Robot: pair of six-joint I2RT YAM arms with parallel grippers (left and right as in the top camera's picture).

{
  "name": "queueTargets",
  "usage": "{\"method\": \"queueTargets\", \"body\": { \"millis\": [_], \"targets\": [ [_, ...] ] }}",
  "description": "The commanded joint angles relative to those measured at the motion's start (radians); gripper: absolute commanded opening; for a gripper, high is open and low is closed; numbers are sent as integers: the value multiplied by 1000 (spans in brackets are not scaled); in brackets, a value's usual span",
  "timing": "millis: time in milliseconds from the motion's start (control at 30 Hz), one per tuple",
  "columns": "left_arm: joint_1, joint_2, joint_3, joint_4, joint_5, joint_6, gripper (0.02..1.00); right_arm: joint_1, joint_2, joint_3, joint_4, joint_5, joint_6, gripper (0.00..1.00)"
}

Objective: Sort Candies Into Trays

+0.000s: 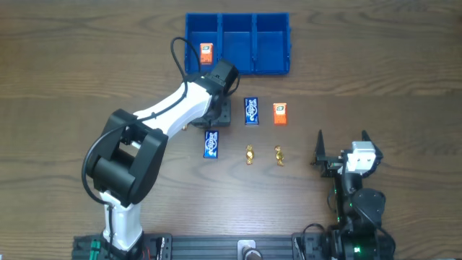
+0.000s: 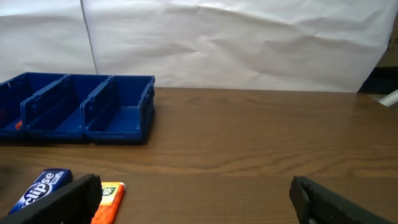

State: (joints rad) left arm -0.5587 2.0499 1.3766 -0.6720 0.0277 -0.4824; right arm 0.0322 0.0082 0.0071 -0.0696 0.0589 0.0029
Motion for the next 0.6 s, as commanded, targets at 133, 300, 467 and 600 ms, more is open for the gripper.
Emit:
{"method": "queueTargets", "body": {
  "millis": [133, 300, 467, 600],
  "targets": [
    [10, 22, 21, 3, 14, -20, 349, 6, -5, 1, -8, -2, -11, 998],
    [11, -29, 121, -49, -33, -19, 338, 6, -5, 1, -8, -2, -11, 998],
    [21, -74, 362, -175, -146, -4, 345, 6, -5, 1, -8, -2, -11, 998],
    [79, -49, 574, -242, -148, 42, 343, 6, -5, 1, -8, -2, -11, 998]
  ]
}}
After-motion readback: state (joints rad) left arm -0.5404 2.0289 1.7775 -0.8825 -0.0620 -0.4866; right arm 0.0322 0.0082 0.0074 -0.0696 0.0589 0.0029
